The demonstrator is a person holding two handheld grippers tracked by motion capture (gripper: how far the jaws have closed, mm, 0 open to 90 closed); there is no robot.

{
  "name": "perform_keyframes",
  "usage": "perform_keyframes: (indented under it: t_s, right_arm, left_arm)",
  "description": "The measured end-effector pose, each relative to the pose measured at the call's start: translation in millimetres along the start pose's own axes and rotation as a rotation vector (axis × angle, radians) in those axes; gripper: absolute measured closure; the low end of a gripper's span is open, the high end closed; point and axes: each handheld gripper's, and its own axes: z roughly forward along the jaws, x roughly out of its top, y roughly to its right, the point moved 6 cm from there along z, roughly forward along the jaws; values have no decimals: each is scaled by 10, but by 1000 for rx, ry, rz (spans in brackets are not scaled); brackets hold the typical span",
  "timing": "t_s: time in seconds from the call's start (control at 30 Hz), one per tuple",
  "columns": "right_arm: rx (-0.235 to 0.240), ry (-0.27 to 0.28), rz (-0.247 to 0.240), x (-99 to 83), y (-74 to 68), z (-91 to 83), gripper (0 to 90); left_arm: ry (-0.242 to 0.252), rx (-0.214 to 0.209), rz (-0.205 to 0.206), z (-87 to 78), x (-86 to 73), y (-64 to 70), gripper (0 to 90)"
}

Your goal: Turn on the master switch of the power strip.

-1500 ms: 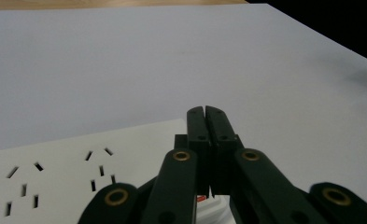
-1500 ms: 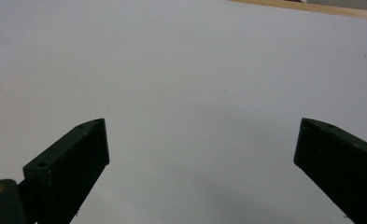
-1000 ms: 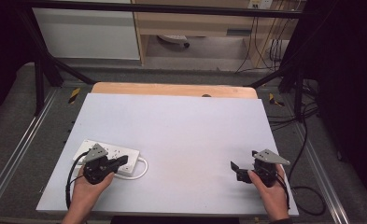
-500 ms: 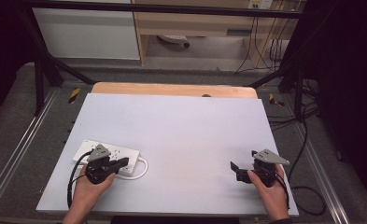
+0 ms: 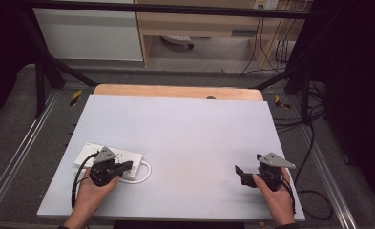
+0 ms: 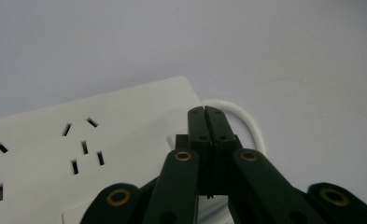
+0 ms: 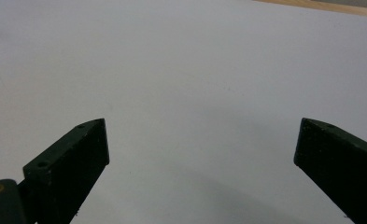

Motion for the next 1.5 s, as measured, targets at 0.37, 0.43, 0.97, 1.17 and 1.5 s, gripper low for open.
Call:
perform_keyframes:
  t_s: [0.37, 0.43, 0.97, 1.17, 1.5]
  right_arm:
    - [0, -2, 1, -2, 1, 0, 37]
    - [1, -3, 1, -3, 0, 0, 37]
    - [0, -2, 1, -2, 0, -1, 36]
    - [0, -2, 1, -2, 0, 0, 37]
    - [0, -4, 1, -4, -1, 2, 37]
  left_arm:
    - [-24, 6, 19, 25, -22, 16, 900]
    - [-24, 7, 21, 27, -21, 18, 900]
    - [-18, 12, 27, 40, -18, 19, 900]
    - [-15, 13, 27, 44, -17, 23, 900]
    - [-18, 15, 41, 48, -17, 28, 900]
